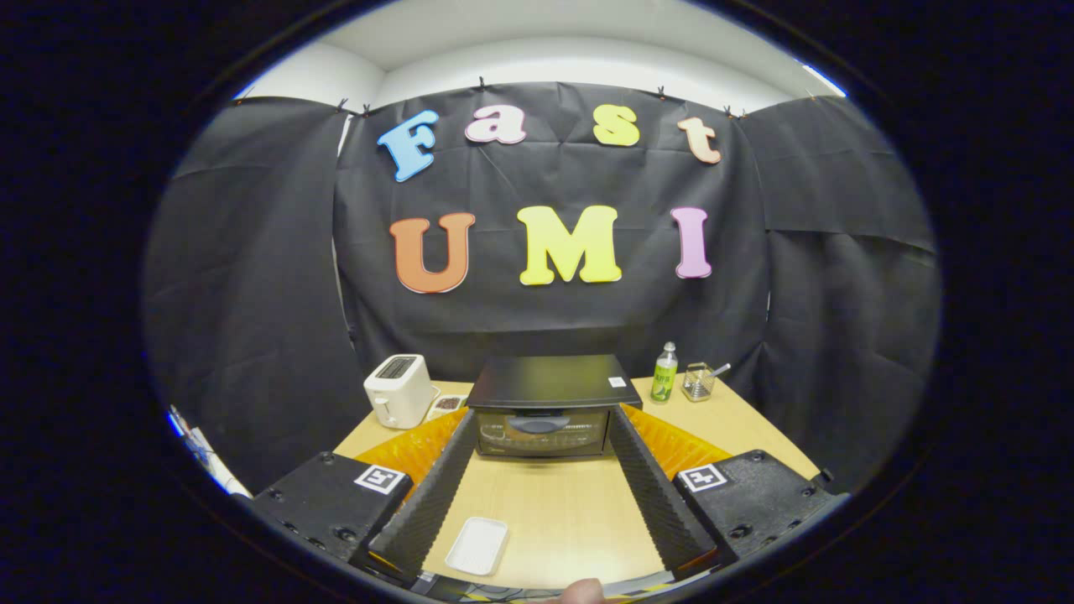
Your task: Open the toaster oven, put the food inside, and close the toaster oven door.
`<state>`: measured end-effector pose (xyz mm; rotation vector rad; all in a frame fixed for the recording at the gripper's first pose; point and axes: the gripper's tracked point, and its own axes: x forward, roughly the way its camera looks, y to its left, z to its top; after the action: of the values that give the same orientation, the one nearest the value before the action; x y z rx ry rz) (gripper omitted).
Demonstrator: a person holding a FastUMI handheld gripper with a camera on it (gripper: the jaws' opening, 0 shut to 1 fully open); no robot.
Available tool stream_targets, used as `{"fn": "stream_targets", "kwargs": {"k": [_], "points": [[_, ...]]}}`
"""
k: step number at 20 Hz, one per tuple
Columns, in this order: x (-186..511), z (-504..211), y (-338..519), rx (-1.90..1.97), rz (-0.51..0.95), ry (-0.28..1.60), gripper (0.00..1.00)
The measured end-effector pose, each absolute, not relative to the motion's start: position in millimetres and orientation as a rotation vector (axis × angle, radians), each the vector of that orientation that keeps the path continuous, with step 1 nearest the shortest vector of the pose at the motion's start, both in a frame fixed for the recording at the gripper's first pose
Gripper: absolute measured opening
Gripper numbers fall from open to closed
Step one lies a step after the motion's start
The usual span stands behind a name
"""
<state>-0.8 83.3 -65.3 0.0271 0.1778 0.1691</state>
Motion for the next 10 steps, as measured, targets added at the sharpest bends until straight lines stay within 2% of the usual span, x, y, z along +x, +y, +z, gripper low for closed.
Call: {"fn": "stream_targets", "kwargs": {"k": [10], "points": [[-5.5, -74.7, 96.3, 0.03, 0.192, 0.205, 1.0]]}}
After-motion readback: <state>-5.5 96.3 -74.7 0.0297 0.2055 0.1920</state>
